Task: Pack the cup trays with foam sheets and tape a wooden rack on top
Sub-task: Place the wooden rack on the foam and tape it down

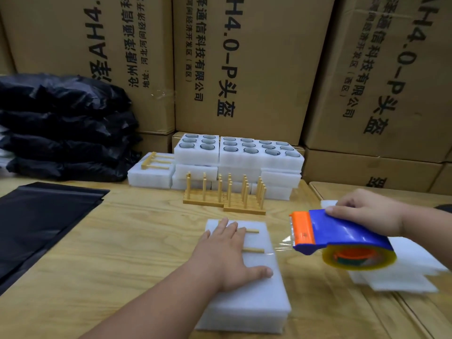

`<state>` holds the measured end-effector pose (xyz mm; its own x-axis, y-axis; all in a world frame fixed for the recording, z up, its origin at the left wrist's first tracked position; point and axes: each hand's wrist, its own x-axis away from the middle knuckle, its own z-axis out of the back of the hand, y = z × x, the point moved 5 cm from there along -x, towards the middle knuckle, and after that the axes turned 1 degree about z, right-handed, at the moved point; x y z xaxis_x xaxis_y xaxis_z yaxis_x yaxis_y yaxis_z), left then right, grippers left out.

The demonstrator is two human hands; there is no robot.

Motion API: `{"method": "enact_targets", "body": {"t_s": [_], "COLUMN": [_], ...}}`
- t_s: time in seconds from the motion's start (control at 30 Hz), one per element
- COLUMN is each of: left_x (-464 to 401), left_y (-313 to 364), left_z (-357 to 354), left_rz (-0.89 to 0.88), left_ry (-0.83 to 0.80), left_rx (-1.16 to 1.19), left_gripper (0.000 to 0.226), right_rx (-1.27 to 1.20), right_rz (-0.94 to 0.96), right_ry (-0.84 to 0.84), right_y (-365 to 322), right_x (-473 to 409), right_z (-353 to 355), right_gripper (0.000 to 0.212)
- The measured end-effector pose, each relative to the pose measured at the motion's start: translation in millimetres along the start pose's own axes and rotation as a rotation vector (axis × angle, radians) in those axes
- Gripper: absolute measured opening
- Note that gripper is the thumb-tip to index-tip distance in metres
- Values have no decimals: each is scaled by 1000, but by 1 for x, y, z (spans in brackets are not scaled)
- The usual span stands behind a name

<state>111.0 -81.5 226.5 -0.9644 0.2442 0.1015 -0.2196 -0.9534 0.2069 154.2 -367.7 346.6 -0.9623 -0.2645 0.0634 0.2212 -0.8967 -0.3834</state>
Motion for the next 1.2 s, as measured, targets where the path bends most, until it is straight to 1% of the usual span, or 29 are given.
{"method": "enact_targets", "body": {"t_s": [0.1,0.17,0.23,0.3,0.33,0.43,0.5,0.63,0.8,0.97,1.2], "left_x": [-3,-7,-12,-17,-18,-20,-19,-8,3,2,2], "left_y": [2,10,29,52,59,67,63,50,39,42,42], "left_z": [5,9,13,13,10,0,-3,-10,-15,-17,-18], "left_rz": [38,81,76,33,20,10,-2,-99,-167,-174,-188], "left_ry": [-98,-162,-132,-65,-55,-61,-59,-66,2,-11,12], "left_rx": [-20,-38,-40,-40,-46,-95,-119,-137,-170,-205,-192], "left_gripper": [124,131,137,136,131,109,102,107,110,116,107], "right_rx": [38,89,115,124,126,122,111,80,-21,-136,-222], "right_rz": [6,16,13,6,5,-8,-29,-21,-41,-83,-84], "right_ry": [-9,-4,-2,-7,-10,-32,-64,-88,-117,-124,-137], "right_y": [1,-5,-8,-9,-10,-13,-15,-17,0,18,25], "right_x": [2,-1,-4,-5,-5,0,6,25,42,48,54], "right_z": [0,1,6,10,10,7,2,-15,-53,-67,-70], "right_gripper": [56,56,57,59,59,59,62,73,69,62,79]}}
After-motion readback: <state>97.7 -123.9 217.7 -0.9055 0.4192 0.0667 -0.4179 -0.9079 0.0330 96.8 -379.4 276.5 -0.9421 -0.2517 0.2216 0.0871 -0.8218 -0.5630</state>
